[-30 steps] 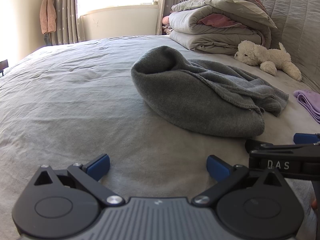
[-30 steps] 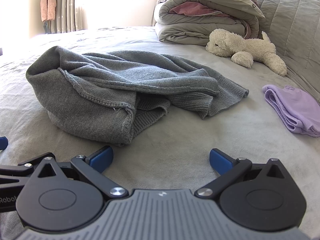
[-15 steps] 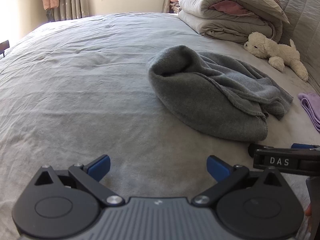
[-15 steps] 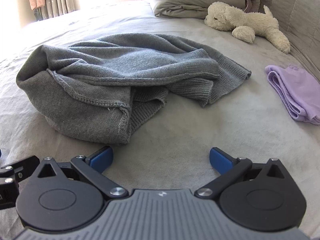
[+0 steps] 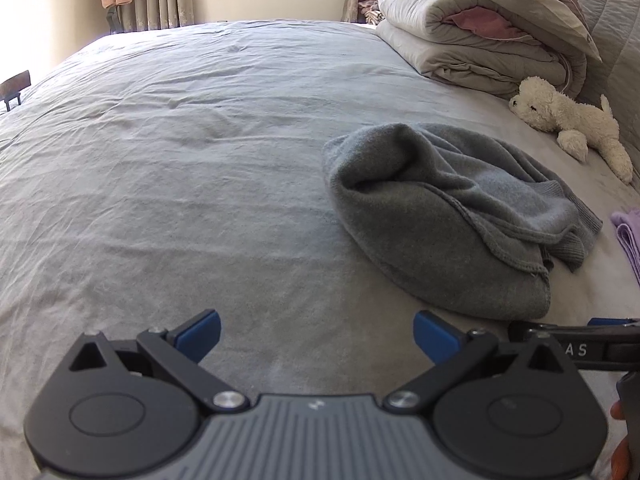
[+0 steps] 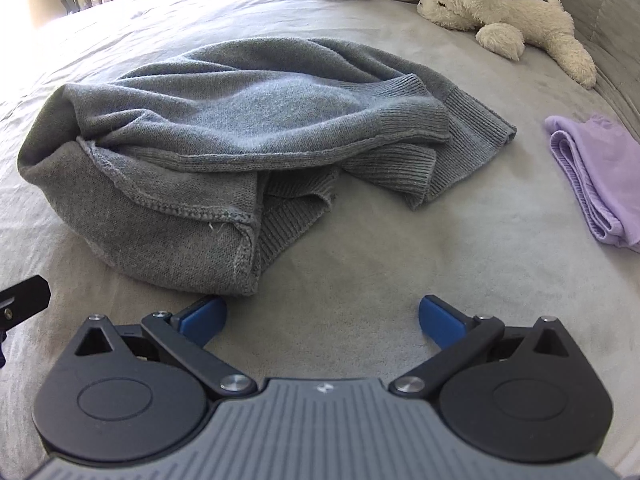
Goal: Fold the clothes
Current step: 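Move both grippers toward the crumpled grey sweater on the bed, then grasp the sweater edge with the right gripper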
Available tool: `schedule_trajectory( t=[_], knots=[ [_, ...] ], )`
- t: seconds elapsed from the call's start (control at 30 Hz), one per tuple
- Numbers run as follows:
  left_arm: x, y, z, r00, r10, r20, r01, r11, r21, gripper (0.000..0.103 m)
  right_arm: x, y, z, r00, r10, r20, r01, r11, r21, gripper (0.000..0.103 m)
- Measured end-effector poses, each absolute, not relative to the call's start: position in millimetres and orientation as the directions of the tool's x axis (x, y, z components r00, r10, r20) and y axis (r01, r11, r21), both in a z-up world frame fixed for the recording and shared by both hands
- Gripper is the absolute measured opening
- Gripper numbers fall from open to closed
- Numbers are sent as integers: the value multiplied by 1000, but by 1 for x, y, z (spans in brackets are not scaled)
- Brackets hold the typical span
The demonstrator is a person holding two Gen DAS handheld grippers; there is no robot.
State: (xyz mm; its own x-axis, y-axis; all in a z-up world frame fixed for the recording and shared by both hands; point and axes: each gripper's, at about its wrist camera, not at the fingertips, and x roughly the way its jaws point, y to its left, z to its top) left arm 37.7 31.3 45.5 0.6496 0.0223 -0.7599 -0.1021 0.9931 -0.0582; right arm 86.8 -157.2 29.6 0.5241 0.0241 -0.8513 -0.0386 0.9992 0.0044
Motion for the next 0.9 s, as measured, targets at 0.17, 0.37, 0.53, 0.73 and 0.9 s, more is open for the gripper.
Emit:
schedule_trajectory(
  t=[0.17, 0.37, 0.53, 0.73, 0.9],
  knots=[
    [51, 33, 42, 598, 25, -801, -114, 992, -54, 103, 99, -155, 28, 478, 28, -878, -49, 999, 5, 103],
    [72, 34, 49, 599, 70, -798, -126, 992, -8, 103, 112, -151, 27, 465, 23, -885, -47, 999, 1, 103],
    [78, 49, 34, 600, 61, -798, -132, 991, -23, 103, 130, -146, 25, 463, 58, -884, -85, 996, 20, 103],
    [78, 64, 42, 631, -9, -776, -141, 982, -126, 103, 109, -138, 50, 565, 155, -810, -201, 978, 47, 95],
    [75, 54, 49, 660, 11, -751, -106, 991, -78, 103, 112, -121, 59, 609, 267, -747, -343, 938, 56, 72]
  ],
)
